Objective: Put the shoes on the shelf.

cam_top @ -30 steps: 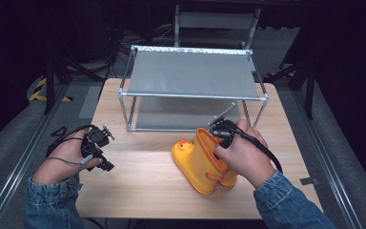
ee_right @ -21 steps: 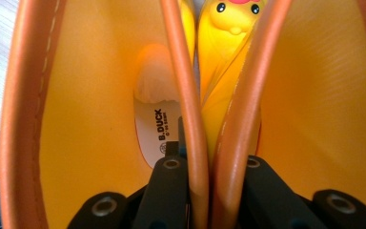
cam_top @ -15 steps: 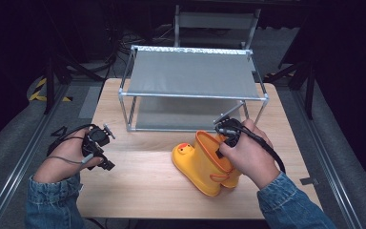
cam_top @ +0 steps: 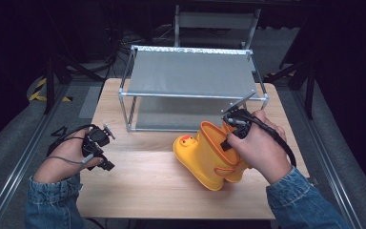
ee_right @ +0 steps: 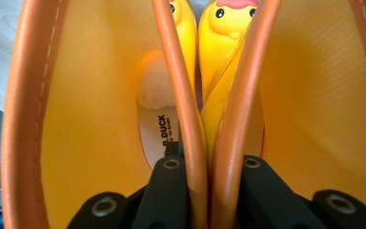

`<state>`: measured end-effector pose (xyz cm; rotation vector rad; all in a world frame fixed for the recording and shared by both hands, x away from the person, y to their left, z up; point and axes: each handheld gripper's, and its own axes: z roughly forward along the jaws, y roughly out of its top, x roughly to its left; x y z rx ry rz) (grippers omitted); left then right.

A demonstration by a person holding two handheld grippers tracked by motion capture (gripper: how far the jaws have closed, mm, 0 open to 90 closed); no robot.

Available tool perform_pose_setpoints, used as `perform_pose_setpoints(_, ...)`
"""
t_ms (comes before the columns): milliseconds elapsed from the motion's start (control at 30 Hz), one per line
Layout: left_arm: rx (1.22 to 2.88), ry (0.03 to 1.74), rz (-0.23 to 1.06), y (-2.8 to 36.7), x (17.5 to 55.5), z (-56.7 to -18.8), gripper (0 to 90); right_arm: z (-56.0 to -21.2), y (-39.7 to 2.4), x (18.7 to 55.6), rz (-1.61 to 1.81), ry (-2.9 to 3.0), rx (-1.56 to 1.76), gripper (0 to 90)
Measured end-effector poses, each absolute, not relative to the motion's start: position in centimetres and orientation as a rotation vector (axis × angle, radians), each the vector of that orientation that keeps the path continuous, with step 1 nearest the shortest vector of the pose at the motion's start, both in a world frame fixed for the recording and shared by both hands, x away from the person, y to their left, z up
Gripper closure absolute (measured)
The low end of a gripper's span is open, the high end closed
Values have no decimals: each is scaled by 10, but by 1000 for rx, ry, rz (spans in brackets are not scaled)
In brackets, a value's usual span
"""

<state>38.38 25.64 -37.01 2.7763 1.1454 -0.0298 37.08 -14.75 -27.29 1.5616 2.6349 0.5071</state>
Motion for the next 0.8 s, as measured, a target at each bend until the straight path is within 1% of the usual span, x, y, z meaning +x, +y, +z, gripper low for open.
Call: perform_pose_setpoints(800,2777,1137,-26,257,384,-370,282,-205,-150,374,556,2620,1548,873)
